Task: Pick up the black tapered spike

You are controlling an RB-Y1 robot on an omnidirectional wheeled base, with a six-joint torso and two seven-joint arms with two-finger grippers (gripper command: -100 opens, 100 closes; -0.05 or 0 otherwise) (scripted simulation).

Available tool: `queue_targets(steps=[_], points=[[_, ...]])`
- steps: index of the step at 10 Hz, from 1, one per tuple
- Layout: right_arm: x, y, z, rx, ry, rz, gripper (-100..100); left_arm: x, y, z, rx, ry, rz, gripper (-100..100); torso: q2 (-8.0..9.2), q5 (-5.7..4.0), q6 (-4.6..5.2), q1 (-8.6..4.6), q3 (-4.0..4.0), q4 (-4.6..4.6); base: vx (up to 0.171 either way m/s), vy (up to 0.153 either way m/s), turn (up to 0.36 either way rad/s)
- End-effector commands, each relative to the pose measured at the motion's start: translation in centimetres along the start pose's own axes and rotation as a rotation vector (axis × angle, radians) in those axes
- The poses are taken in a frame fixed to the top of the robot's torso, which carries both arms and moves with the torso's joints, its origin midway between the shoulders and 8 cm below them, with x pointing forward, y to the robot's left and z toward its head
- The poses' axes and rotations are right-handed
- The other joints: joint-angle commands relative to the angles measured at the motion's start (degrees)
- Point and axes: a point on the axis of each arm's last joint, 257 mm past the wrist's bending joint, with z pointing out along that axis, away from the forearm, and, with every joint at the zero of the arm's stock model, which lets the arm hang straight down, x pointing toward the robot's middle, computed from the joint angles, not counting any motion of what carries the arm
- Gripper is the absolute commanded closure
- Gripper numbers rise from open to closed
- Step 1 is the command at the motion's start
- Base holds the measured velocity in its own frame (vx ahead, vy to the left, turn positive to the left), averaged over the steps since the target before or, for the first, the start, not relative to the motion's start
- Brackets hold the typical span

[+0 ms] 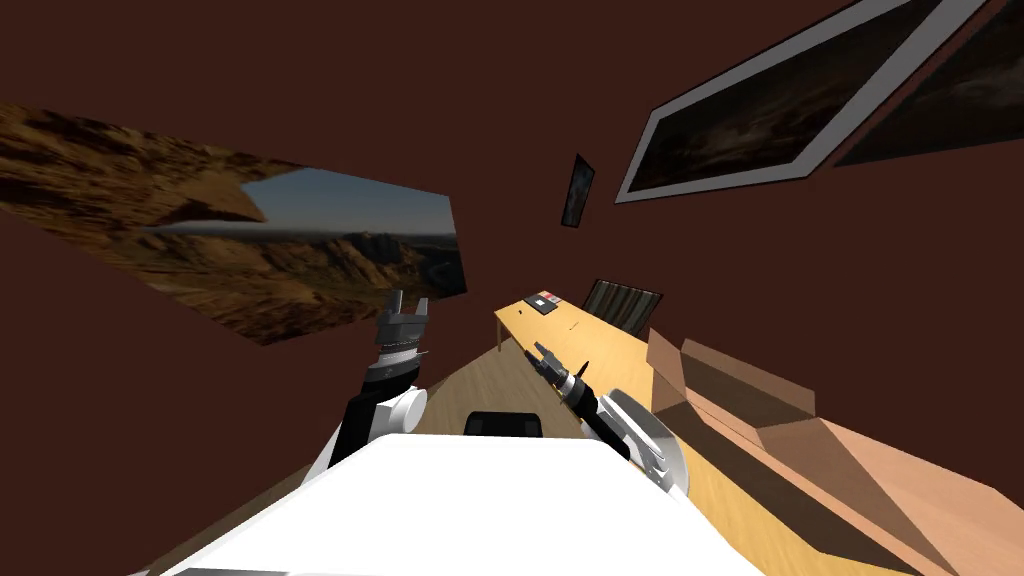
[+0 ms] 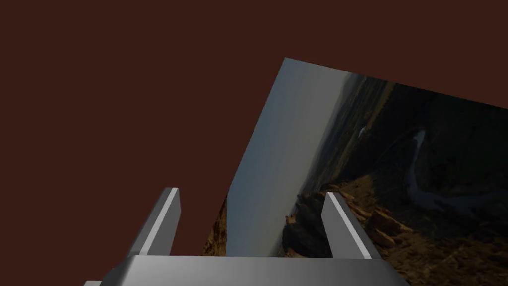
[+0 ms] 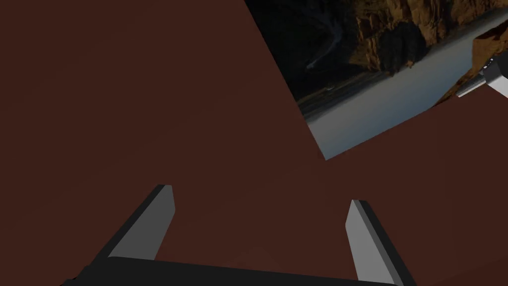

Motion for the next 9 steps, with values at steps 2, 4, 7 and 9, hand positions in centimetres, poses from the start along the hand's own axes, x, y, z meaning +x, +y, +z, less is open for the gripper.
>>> queue_targets(steps=[2, 4, 7, 9], points=[[3.8, -1.3, -1.3, 0.010, 0.127, -0.081, -100, 0.0, 0.0, 0.0, 0.000, 0.000, 0.000, 0, 0.00, 0.00, -0.01, -0.02, 0.00, 0.00, 0.000, -0.014, 0.292], [6.4, -2.4, -2.9, 0.018, 0.215, -0.133, -100, 0.0, 0.0, 0.0, 0.000, 0.000, 0.000, 0, -0.01, -0.01, 0.01, -0.03, -0.01, 0.00, 0.002, -0.012, 0.213], [11.4, -5.0, -7.0, 0.035, 0.398, -0.238, -100, 0.0, 0.0, 0.0, 0.000, 0.000, 0.000, 0, 0.02, -0.01, 0.08, -0.06, 0.01, 0.01, -0.003, -0.016, 0.268], [13.2, -5.8, -9.1, 0.029, 0.480, -0.293, -100, 0.0, 0.0, 0.0, 0.000, 0.000, 0.000, 0, 0.02, -0.02, 0.08, -0.06, 0.01, 0.00, -0.002, -0.024, 0.220]])
